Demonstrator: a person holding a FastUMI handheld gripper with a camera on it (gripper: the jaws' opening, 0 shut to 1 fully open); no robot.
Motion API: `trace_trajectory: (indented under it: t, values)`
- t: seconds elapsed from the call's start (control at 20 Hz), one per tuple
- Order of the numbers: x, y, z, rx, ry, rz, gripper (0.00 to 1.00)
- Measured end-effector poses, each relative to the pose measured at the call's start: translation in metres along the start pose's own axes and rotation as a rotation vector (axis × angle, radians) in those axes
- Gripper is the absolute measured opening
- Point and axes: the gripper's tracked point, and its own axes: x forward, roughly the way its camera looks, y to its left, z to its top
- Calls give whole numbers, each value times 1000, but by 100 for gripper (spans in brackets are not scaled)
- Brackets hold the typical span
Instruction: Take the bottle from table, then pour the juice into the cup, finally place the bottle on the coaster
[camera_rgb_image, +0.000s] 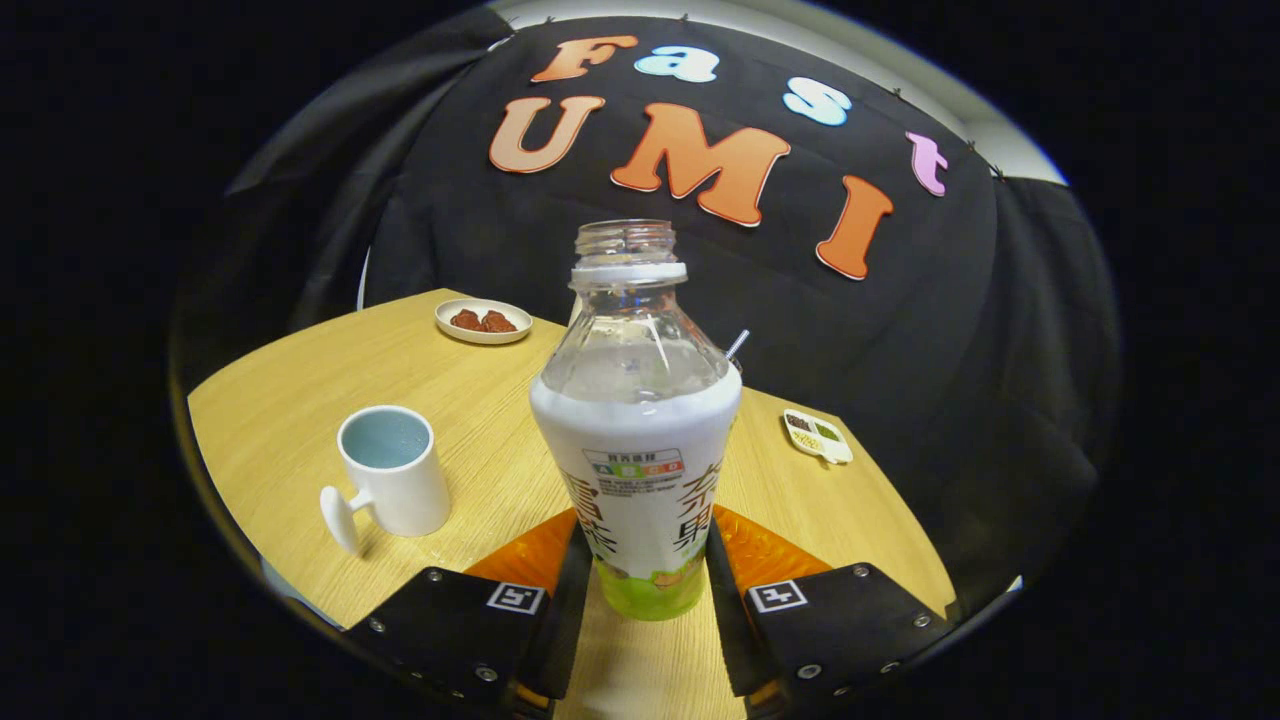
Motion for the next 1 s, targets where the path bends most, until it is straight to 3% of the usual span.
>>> trace_trajectory:
  t: [0.45,1.0]
  values:
    - [9,5,17,-382,-8,-141,60]
    - [27,39,25,-725,-24,-137,59]
